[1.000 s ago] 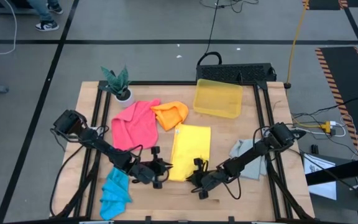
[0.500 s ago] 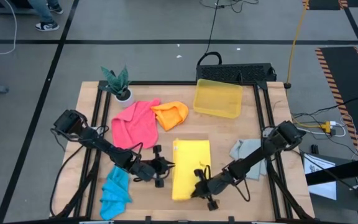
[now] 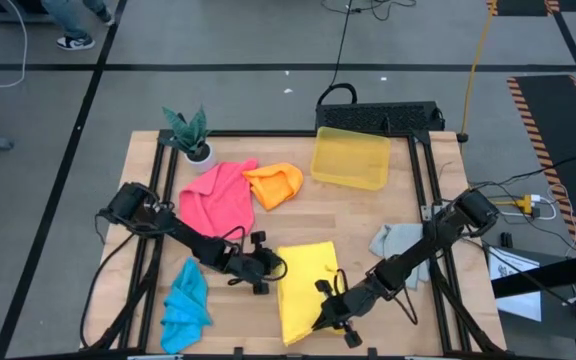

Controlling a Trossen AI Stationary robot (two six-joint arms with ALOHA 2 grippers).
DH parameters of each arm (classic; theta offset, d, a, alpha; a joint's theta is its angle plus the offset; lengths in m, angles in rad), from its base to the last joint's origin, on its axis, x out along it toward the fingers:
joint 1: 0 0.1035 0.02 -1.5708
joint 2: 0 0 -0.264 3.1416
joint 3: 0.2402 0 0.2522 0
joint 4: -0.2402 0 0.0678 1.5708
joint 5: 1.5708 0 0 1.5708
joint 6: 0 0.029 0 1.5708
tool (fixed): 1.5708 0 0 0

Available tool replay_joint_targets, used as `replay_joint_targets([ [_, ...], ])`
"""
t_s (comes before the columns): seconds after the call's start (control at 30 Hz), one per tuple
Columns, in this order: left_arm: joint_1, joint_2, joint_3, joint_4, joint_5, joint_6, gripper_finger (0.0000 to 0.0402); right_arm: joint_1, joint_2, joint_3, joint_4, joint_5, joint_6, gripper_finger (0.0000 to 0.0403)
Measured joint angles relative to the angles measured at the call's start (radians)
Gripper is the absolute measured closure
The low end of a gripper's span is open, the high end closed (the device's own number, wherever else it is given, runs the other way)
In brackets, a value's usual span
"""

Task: Fold microfiber towels
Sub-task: Fold the yellow kitchen towel

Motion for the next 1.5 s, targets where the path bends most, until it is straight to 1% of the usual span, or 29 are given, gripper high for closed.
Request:
replay_joint_targets([
  [0.03,-0.003,0.0,0.001,-0.001,0.02,-0.001,0.0369,0.0,-0.004,0.0,-0.012,0.006,0.005,0.04],
  [0.1,-0.016,-0.001,0.001,-0.006,0.023,-0.002,0.0369,0.0,-0.006,0.0,-0.034,0.031,0.021,0.04],
  [0.17,-0.031,-0.01,0.001,-0.017,0.01,0.002,0.0369,-0.001,-0.006,0.0,-0.048,0.053,0.035,0.0401],
  [0.33,-0.051,-0.014,0.001,-0.013,-0.026,0.014,0.0369,-0.019,-0.013,0.0,-0.036,0.062,0.06,0.0401],
  [0.43,-0.051,-0.014,0.009,-0.018,-0.054,0.014,0.0369,-0.029,-0.046,0.0,-0.031,0.111,0.07,0.0401],
  [0.63,-0.049,-0.014,0.038,-0.049,-0.081,0.03,0.0369,-0.079,-0.128,0.0,-0.144,0.239,0.047,0.0401],
  [0.7,-0.049,-0.014,0.047,-0.091,-0.1,0.021,0.0369,-0.114,-0.139,0.0,-0.183,0.252,0.044,0.0401],
  [0.9,-0.052,-0.014,0.069,-0.182,-0.132,-0.028,0.0369,-0.219,-0.134,0.0,-0.264,0.238,0.041,0.0401],
  [1.07,-0.079,-0.014,0.103,-0.27,-0.162,-0.027,0.0369,-0.273,-0.134,0.0,-0.284,0.237,0.017,0.0401],
  [1.2,-0.101,-0.015,0.15,-0.406,-0.206,-0.065,0.0369,-0.309,-0.134,-0.006,-0.282,0.236,-0.004,0.0401],
  [1.3,-0.118,-0.015,0.188,-0.549,-0.24,-0.133,0.0369,-0.335,-0.135,-0.039,-0.273,0.234,-0.01,0.0401],
  [1.4,-0.14,-0.015,0.221,-0.681,-0.287,-0.205,0.0369,-0.355,-0.133,-0.091,-0.225,0.22,-0.01,0.0401],
  [1.5,-0.156,-0.015,0.238,-0.722,-0.337,-0.233,0.0369,-0.372,-0.133,-0.156,-0.091,0.156,-0.01,0.0401],
])
